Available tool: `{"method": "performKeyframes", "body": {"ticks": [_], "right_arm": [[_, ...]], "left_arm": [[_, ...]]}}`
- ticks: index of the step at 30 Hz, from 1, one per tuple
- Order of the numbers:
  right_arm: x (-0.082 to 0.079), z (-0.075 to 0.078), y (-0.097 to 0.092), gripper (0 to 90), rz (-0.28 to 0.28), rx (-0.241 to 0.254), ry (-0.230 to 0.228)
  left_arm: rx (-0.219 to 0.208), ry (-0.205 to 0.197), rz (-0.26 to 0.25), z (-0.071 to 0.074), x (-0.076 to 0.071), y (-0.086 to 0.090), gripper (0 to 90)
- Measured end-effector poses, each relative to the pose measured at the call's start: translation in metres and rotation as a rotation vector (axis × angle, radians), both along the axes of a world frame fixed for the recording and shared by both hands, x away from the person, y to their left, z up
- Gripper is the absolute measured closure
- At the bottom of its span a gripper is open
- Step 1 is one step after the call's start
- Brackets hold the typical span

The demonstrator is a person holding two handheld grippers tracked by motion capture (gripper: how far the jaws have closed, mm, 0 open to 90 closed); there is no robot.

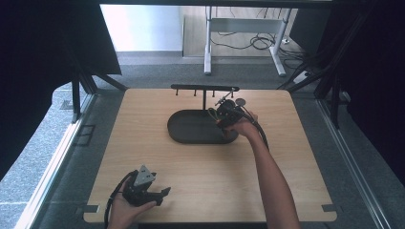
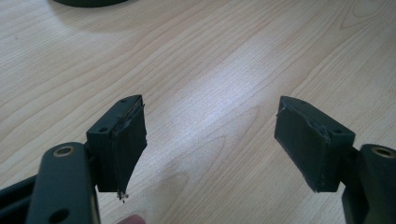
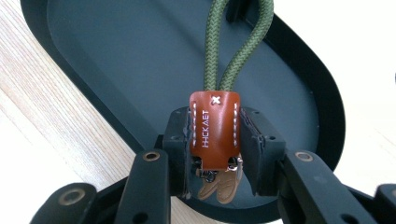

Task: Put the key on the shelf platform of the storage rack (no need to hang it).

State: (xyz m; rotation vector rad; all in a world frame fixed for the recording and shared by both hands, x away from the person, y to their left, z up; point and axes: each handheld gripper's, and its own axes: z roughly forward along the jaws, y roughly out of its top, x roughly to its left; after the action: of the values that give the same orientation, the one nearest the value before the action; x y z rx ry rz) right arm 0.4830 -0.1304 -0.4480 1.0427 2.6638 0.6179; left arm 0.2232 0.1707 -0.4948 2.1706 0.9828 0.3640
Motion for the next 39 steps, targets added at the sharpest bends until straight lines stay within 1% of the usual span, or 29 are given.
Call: {"method": "performKeyframes", "body": {"ticks": [3,4,7,14,20,22,27,29,30,32,34,39], "right_arm": [[0.000,-0.002,-0.001,63.8,-0.002,-0.001,0.002],[-0.001,-0.002,-0.001,62.8,-0.002,0.006,0.004],[-0.002,-0.001,-0.003,61.1,-0.003,0.007,-0.001],[-0.006,0.006,-0.007,60.4,-0.006,0.016,-0.007],[-0.013,0.012,-0.012,59.0,0.006,0.030,-0.013],[-0.017,0.014,-0.015,58.8,0.008,0.050,-0.019],[-0.028,0.016,-0.023,57.8,0.018,0.068,-0.028],[-0.034,0.017,-0.027,57.3,0.025,0.085,-0.035],[-0.038,0.018,-0.028,57.0,0.024,0.099,-0.036],[-0.046,0.018,-0.031,56.4,0.040,0.112,-0.045],[-0.055,0.019,-0.035,56.1,0.041,0.127,-0.049],[-0.074,0.018,-0.045,55.0,0.053,0.149,-0.057]], "left_arm": [[0.000,0.000,0.001,0.000,0.000,0.000,25.6],[-0.001,0.000,0.001,0.000,0.000,0.000,25.6],[0.001,0.002,0.002,0.000,0.000,0.000,25.6],[0.004,0.004,-0.005,-0.001,0.000,-0.002,25.6],[0.006,0.003,-0.004,-0.001,0.000,-0.002,25.6],[0.006,0.003,-0.004,-0.001,0.000,-0.002,25.6],[0.009,0.004,-0.007,-0.001,0.000,-0.004,25.6],[0.013,0.004,-0.009,-0.001,0.000,-0.005,25.6],[0.015,0.005,-0.012,-0.002,0.000,-0.006,25.6],[0.017,0.005,-0.012,-0.002,0.000,-0.006,25.6],[0.023,0.007,-0.013,-0.002,0.000,-0.007,25.6],[0.025,0.007,-0.014,-0.002,-0.001,-0.009,25.6]]}}
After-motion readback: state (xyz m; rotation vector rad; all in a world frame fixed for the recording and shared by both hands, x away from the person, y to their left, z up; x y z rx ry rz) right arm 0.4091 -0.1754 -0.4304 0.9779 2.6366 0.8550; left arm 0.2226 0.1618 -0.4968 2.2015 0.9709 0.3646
